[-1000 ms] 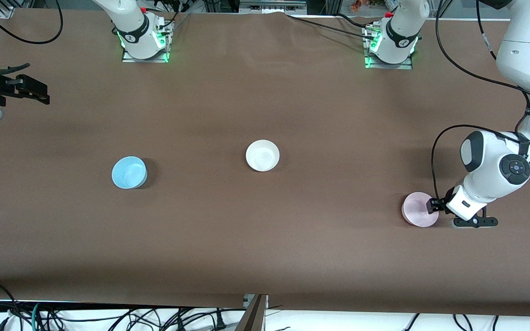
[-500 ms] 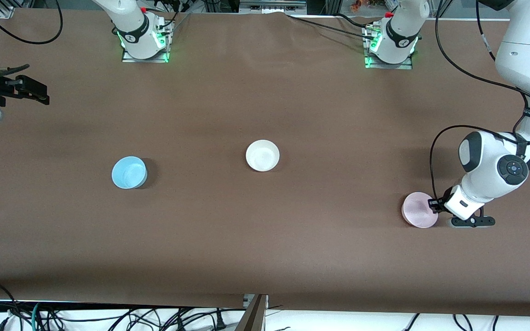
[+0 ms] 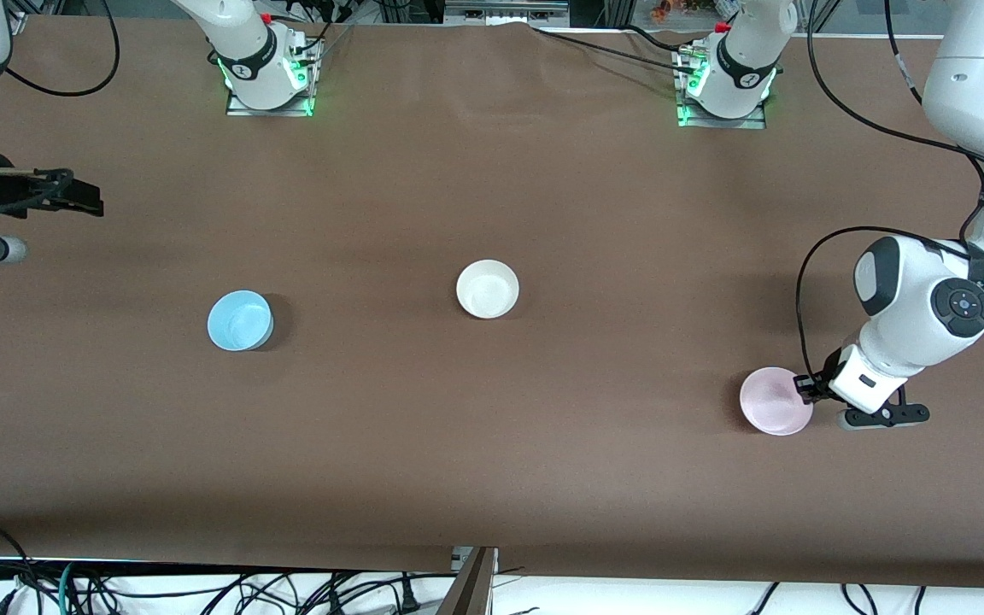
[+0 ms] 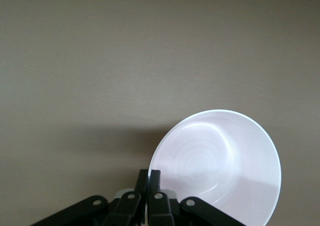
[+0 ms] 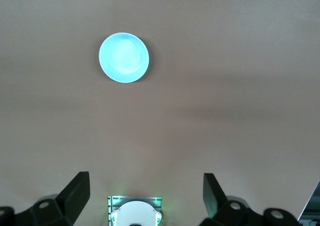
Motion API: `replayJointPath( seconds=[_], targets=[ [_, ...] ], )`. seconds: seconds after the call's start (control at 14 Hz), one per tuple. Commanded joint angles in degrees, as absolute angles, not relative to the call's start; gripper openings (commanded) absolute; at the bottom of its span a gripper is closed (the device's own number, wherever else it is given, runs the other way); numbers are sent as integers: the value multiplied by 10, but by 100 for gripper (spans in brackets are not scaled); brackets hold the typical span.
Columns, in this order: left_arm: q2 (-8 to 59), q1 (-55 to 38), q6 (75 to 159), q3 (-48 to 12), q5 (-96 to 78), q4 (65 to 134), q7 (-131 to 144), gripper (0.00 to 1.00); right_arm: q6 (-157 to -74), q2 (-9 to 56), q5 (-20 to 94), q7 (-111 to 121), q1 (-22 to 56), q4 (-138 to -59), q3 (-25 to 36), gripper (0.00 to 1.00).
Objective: Stack pink and blue bowls on white bowl
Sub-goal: 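Lower the left gripper onto the pink bowl rim and grasp it, then carry the pink bowl with the left gripper toward the white bowl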
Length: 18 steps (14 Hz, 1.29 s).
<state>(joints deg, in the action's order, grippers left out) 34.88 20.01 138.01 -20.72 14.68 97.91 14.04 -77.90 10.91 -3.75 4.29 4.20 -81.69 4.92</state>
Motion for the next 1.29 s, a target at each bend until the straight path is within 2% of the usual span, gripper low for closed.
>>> replayJointPath(
  seconds=[0.0, 0.5, 0.71, 1.07, 1.21],
  targets=[
    [310, 200, 1312, -256, 134, 986, 217, 0, -785, 130, -37, 36, 38, -809, 47, 100],
    [278, 197, 1290, -406, 138, 1034, 489, 0, -866, 209, -34, 45, 40, -809, 46, 100],
    [241, 197, 1298, -443, 145, 1092, 550, 0, -917, 249, -9, 45, 38, -816, 46, 100],
    [188, 198, 1427, -492, 145, 1219, 651, 0, -1013, 312, 17, 45, 36, -843, 45, 100],
    [174, 197, 1433, -517, 145, 1237, 687, 0, -1061, 327, 22, 48, 33, -871, 45, 100]
  ],
)
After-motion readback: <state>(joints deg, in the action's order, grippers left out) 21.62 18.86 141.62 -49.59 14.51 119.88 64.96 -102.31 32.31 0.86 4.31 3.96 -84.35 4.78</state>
